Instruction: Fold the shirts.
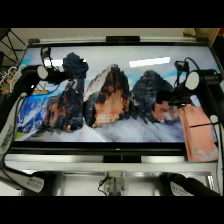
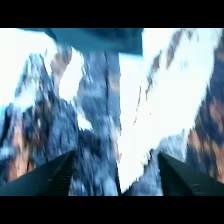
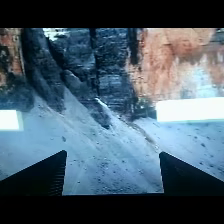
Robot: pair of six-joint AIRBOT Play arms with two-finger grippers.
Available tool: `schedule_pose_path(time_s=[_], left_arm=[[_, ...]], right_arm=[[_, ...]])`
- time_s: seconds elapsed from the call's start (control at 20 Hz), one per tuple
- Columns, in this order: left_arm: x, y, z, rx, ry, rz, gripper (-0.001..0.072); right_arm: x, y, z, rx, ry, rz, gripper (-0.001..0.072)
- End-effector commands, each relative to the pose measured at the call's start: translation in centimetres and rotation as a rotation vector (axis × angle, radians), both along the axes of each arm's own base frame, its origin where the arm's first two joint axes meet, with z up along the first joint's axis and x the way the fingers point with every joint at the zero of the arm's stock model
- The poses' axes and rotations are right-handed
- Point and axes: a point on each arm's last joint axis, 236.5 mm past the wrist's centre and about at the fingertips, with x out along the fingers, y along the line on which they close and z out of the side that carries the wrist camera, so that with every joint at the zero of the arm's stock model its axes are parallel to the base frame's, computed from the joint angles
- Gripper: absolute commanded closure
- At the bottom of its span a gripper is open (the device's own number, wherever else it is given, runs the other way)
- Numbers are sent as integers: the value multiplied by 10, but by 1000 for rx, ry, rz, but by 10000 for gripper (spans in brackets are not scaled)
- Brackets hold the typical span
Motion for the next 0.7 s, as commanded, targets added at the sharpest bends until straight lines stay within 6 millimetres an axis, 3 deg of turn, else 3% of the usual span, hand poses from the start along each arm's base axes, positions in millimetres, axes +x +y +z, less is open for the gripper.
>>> schedule_pose_path(time_s=[0.0,0.1,0.25,0.45,0.5,0.65], left_arm=[[68,29,-35,-120,29,129,18],[88,27,-55,-240,31,165,18],[94,27,-83,-301,29,206,19],[109,28,-88,-311,-43,231,34],[113,25,-88,-321,-63,236,94],[124,22,-84,-359,-113,258,490]], right_arm=[[0,31,-6,127,29,18,58],[-2,42,-5,169,34,41,63],[-2,44,-4,178,34,49,63],[-3,45,-4,180,40,49,63],[-5,45,-5,180,48,51,63],[-8,44,-6,177,62,53,63]])
